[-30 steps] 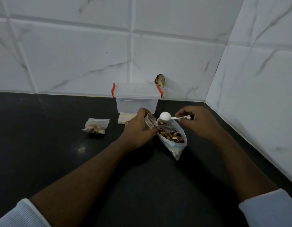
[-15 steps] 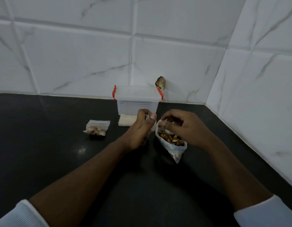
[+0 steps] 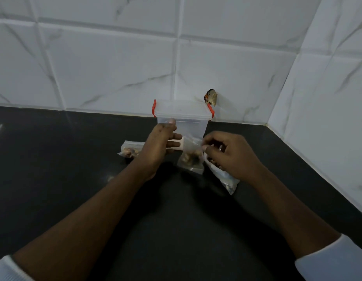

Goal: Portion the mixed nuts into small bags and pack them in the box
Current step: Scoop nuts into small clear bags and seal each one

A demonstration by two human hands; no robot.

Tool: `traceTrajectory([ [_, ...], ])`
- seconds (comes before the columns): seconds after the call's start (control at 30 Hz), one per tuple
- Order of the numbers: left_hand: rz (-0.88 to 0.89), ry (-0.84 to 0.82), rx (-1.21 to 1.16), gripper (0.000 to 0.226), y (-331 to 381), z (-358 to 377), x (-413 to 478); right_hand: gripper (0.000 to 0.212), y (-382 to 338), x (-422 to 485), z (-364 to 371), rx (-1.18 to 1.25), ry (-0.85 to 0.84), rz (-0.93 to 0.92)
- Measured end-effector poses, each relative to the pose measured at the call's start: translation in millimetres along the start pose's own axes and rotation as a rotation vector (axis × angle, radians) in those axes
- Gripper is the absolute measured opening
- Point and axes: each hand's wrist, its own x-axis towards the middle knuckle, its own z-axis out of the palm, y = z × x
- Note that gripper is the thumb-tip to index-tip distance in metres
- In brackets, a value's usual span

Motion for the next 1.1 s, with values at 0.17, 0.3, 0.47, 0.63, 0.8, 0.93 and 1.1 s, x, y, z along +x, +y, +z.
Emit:
traceTrajectory([
  [0.17,0.033,-0.187,-0.03,0.047,-1,0,-3,0.014,-1,-2,-1,-0.047,0.051,-0.029],
  [0.3,-0.006,-0.331,0.032,0.062,-4,3,-7,0.014,2,-3,0,0.014,0.118,-0.054],
  [0.47,0.01,-0.356,0.003,0.074,-6,6,-7,0.011,5,-4,0,0.127,0.218,-0.046],
  [0.63,0.013,-0.35,0.0,0.078,-3,8,-10,0.012,5,-6,0,0.143,0.208,-0.024],
  [0.8,0.031,-0.351,0.037,0.079,-5,10,-9,0.012,5,-6,1,0.093,0.196,-0.032],
  [0.93,0.044,-0.303,0.116,0.082,-5,8,-6,0.013,4,-6,1,0.093,0.185,-0.035],
  [1.1,0.078,-0.366,0.13,0.07,-8,6,-6,0.012,4,-7,2,0.07,0.149,-0.039],
])
